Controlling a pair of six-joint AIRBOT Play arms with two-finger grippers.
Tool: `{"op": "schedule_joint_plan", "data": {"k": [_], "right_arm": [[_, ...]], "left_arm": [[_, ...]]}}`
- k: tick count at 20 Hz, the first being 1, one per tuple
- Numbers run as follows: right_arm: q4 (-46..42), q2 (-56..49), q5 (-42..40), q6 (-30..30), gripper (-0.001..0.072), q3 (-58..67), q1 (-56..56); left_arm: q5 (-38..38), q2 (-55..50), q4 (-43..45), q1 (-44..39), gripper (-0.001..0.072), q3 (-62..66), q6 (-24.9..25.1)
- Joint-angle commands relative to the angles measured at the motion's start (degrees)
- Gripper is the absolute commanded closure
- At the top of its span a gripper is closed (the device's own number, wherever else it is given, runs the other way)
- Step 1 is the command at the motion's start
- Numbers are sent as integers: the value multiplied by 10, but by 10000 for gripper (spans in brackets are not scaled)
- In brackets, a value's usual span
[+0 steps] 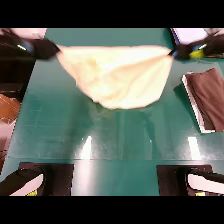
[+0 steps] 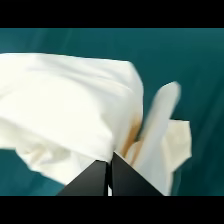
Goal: Fold the shirts.
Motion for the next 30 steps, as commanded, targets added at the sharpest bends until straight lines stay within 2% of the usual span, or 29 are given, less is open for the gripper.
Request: {"op": "schedule_joint_plan", "data": {"k": [1, 8, 10, 13, 16, 19, 24, 28, 29, 30], "right_arm": [[-4, 110, 19, -1, 694, 82, -26], [-5, 216, 33, 0, 695, 148, -81], [-3, 216, 32, 4, 695, 163, -104], [3, 181, 39, 30, 694, 173, -107], [11, 108, 69, 56, 694, 138, -80], [11, 7, 89, 56, 694, 68, -47], [13, -160, 84, 37, 694, -20, -41], [12, -220, 57, 30, 677, -21, -41], [13, -223, 47, 30, 456, -21, -44], [13, -222, 39, 30, 254, -21, -48]], "left_arm": [[7, 90, 10, 0, 686, 109, -5], [12, 129, -10, 0, 686, 244, -5], [13, 129, -15, 0, 686, 246, -5], [-23, 100, 2, 0, 687, 242, -5], [-117, 18, 70, 0, 685, 242, -4], [-222, -115, 125, 0, 685, 242, -4], [-226, -349, 103, 0, 684, 242, -4], [-206, -457, 104, 0, 681, 242, -8], [-205, -467, 104, 0, 479, 242, -12], [-204, -469, 104, 0, 211, 242, -12]]}}
